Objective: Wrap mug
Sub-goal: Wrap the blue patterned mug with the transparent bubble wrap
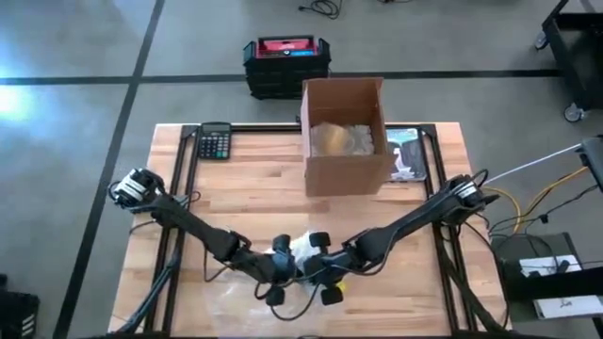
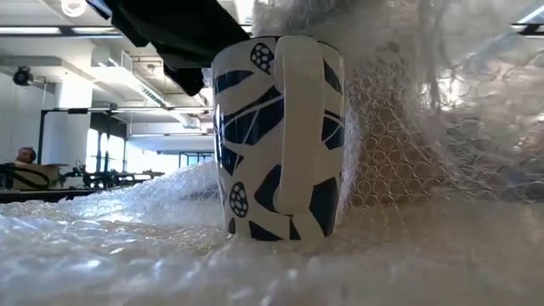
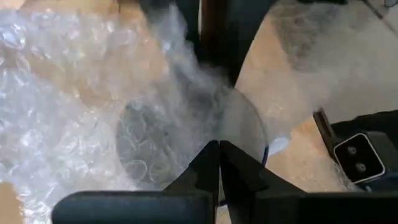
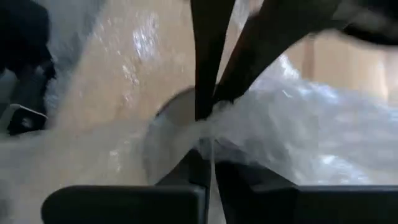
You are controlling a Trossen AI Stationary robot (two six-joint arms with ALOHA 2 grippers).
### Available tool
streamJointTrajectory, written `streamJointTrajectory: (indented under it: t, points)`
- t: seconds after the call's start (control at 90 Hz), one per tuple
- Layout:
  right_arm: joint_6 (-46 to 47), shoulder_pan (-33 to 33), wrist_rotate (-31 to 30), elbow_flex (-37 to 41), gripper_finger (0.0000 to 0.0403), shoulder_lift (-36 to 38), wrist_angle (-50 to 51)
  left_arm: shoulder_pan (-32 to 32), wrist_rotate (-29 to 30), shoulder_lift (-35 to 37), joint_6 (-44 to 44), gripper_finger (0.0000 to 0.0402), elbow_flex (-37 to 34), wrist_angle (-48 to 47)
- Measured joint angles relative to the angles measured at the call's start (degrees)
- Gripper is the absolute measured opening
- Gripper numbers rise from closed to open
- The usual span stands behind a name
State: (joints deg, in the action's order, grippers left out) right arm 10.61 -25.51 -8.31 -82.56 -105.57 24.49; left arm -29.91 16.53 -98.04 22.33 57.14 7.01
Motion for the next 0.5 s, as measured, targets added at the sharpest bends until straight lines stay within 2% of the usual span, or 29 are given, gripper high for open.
streamJointTrajectory:
  t: [0.144,0.311,0.433,0.5]
  points:
    - [2.66,-0.01,0.67,-0.02,0.0019,4.28,4.31,0.02,-0.04,-0.01,0.28,0.0000,0.00,-0.07]
    - [8.76,-0.51,5.25,-0.62,0.0052,10.19,18.66,0.02,-0.09,0.05,0.44,0.0000,0.00,-0.09]
    - [16.36,-2.70,-0.15,-0.31,0.0068,11.51,32.80,0.02,-0.15,0.07,0.50,0.0000,0.00,0.05]
    - [17.79,-4.30,-3.18,1.31,0.0070,11.26,32.70,0.02,-0.15,0.07,0.50,0.0000,0.00,0.18]
